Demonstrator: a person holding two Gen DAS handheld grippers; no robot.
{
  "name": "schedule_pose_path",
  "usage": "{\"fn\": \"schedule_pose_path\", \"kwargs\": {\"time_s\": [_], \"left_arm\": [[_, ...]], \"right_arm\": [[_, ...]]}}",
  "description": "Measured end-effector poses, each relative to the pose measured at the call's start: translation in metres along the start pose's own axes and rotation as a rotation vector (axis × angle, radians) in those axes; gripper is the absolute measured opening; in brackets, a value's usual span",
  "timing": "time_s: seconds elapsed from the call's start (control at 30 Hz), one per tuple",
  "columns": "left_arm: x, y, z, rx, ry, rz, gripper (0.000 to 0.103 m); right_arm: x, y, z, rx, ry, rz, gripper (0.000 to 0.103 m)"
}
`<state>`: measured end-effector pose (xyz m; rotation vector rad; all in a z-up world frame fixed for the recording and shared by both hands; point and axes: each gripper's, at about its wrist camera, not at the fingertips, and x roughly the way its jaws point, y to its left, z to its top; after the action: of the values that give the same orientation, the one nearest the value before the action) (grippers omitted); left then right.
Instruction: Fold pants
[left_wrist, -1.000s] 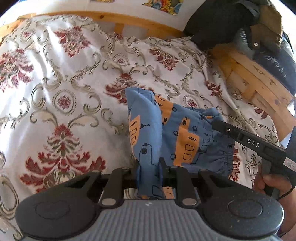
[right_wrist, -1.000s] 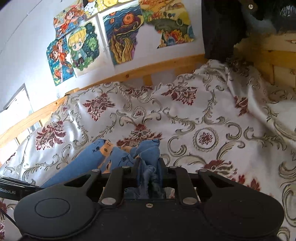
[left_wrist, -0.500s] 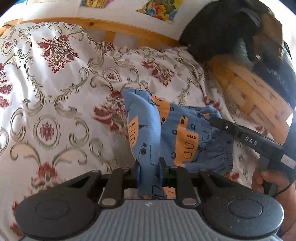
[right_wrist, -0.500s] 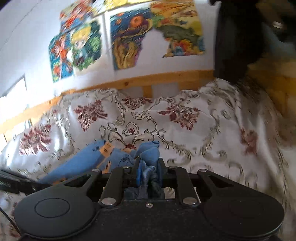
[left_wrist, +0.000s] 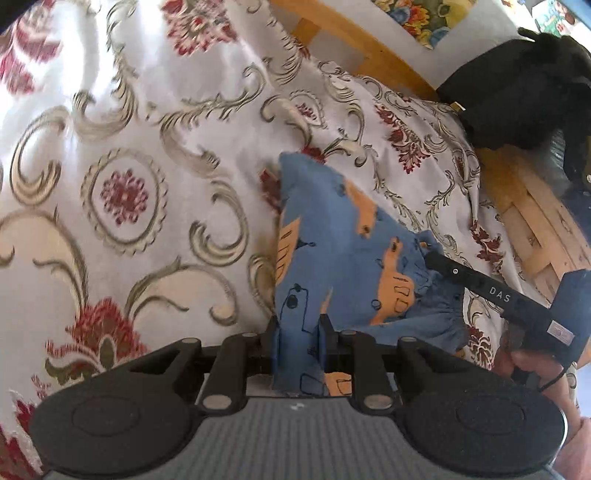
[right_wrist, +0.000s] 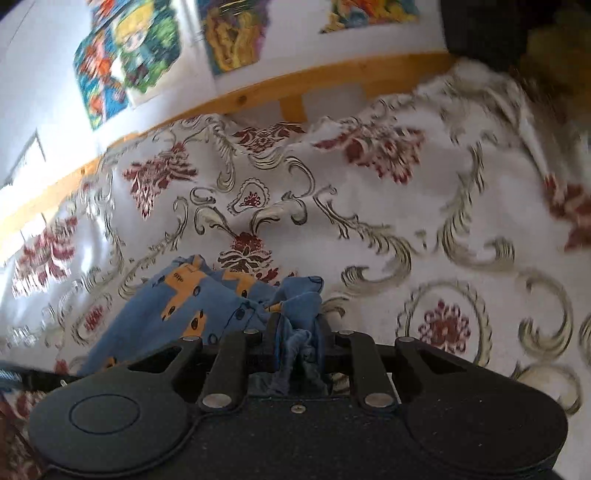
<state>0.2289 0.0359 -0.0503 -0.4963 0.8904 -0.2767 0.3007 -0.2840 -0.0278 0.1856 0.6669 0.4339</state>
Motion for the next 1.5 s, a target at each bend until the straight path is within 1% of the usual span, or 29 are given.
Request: {"fn": "schedule_pose_path", "kwargs": {"time_s": [0.07, 0.23, 0.3, 0.37, 0.43, 0.5, 0.53, 0.57, 0.6, 0.63, 0.7, 0.73, 0.77, 0.87, 0.93, 1.03, 1.13, 1.2, 1.27, 1.33, 1.5], "left_arm": [[0.002, 0.004, -0.002, -0.007, -0.003, -0.013, 0.025], [0.004, 0.001, -0.001, 0.023, -0.001, -0.007, 0.027], [0.003, 0.000, -0.001, 0.022, 0.001, -0.008, 0.028], [0.001, -0.001, 0.000, 0.017, -0.003, -0.002, 0.033], [-0.001, -0.002, 0.001, 0.011, -0.006, 0.007, 0.036], [-0.004, -0.006, 0.002, 0.017, -0.005, 0.023, 0.040], [-0.007, -0.009, 0.002, 0.021, -0.009, 0.030, 0.045], [-0.010, -0.012, 0.003, 0.023, -0.017, 0.033, 0.057], [-0.015, -0.016, 0.003, 0.024, -0.032, 0.035, 0.063], [-0.020, -0.020, 0.002, 0.025, -0.049, 0.041, 0.071], [-0.033, -0.031, 0.001, 0.050, -0.096, 0.053, 0.077], [-0.039, -0.037, 0.001, 0.066, -0.111, 0.061, 0.084], [-0.045, -0.043, 0.000, 0.083, -0.131, 0.078, 0.088], [-0.066, -0.060, -0.005, 0.119, -0.186, 0.098, 0.094], [-0.080, -0.070, -0.009, 0.130, -0.222, 0.107, 0.098], [-0.101, -0.083, -0.022, 0.161, -0.283, 0.127, 0.102], [-0.115, -0.098, -0.038, 0.218, -0.330, 0.175, 0.103], [-0.120, -0.109, -0.050, 0.258, -0.338, 0.199, 0.103], [-0.127, -0.117, -0.060, 0.283, -0.333, 0.203, 0.103], [-0.134, -0.122, -0.069, 0.300, -0.338, 0.204, 0.103], [-0.151, -0.126, -0.085, 0.327, -0.366, 0.239, 0.103]], "right_arm": [[0.001, -0.002, -0.001, 0.012, -0.002, 0.009, 0.019], [0.000, -0.001, 0.000, 0.000, -0.005, 0.010, 0.021], [-0.002, -0.001, 0.001, 0.003, -0.010, 0.008, 0.024], [-0.006, 0.000, 0.001, 0.002, -0.018, 0.000, 0.029], [-0.011, 0.002, 0.002, 0.000, -0.029, -0.010, 0.033], [-0.019, 0.005, 0.004, 0.001, -0.042, -0.011, 0.041], [-0.025, 0.007, 0.005, 0.001, -0.051, -0.014, 0.043], [-0.030, 0.009, 0.005, 0.000, -0.061, -0.016, 0.050], [-0.036, 0.012, 0.006, -0.002, -0.070, -0.015, 0.058], [-0.044, 0.016, 0.006, -0.006, -0.084, -0.012, 0.061], [-0.059, 0.025, 0.005, -0.020, -0.108, -0.013, 0.073], [-0.068, 0.030, 0.004, -0.031, -0.121, -0.017, 0.076], [-0.077, 0.036, 0.003, -0.043, -0.136, -0.025, 0.082], [-0.105, 0.051, -0.002, -0.074, -0.181, -0.050, 0.089], [-0.126, 0.060, -0.007, -0.086, -0.211, -0.066, 0.097], [-0.157, 0.074, -0.018, -0.090, -0.249, -0.097, 0.099], [-0.184, 0.087, -0.030, -0.090, -0.278, -0.122, 0.102], [-0.199, 0.095, -0.038, -0.097, -0.295, -0.137, 0.102], [-0.213, 0.102, -0.045, -0.098, -0.316, -0.158, 0.102], [-0.225, 0.107, -0.053, -0.089, -0.339, -0.187, 0.102], [-0.244, 0.115, -0.072, -0.084, -0.371, -0.241, 0.102]]}}
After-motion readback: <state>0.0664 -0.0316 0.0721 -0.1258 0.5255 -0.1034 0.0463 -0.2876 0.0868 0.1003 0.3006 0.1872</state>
